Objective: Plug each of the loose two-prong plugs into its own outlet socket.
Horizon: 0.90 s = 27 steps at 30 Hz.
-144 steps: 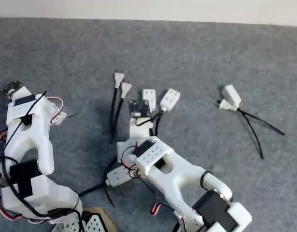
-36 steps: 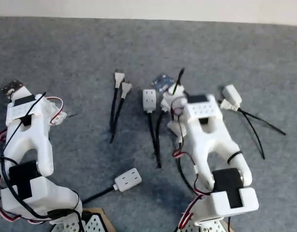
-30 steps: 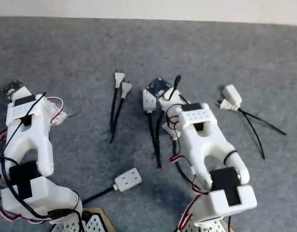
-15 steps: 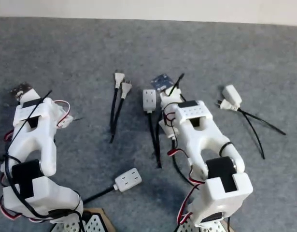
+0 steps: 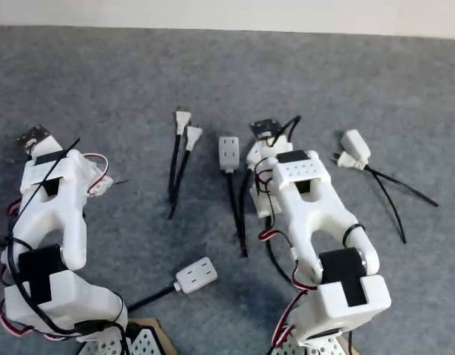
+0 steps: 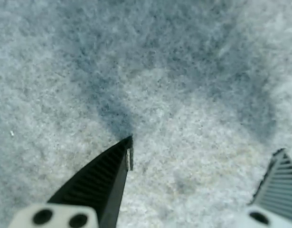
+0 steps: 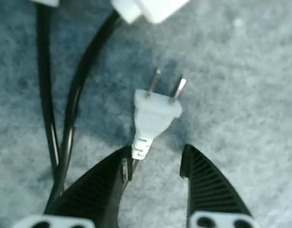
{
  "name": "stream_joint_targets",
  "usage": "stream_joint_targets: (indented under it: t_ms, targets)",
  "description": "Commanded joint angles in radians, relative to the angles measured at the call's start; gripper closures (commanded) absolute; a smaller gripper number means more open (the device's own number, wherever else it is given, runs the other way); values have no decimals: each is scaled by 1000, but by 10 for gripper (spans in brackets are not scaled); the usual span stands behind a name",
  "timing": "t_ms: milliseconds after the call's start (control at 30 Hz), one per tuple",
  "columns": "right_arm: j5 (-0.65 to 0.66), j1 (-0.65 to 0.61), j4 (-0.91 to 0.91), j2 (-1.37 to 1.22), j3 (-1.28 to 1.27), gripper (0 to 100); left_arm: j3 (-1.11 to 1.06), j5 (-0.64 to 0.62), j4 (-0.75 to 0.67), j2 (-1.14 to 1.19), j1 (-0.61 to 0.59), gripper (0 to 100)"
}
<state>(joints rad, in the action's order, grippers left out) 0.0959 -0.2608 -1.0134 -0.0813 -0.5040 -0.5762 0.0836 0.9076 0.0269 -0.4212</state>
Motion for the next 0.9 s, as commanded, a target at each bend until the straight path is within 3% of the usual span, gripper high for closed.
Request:
stream_joint_targets:
  t_ms: [0, 267, 467, 600, 867]
  targets:
    - [-81, -44, -10, 50, 13, 836, 2, -8, -6, -15, 18, 575]
    - [-221, -136, 166, 41, -120, 836, 2, -8, -5, -15, 18, 575]
    - [-216, -70, 203, 39, -125, 843, 2, -8, -5, -15, 18, 575]
    - [-206, -53, 223, 39, -127, 954, 1, -8, -5, -15, 16, 575]
    - [-163, -54, 225, 39, -125, 962, 1, -6, -6, -13, 19, 575]
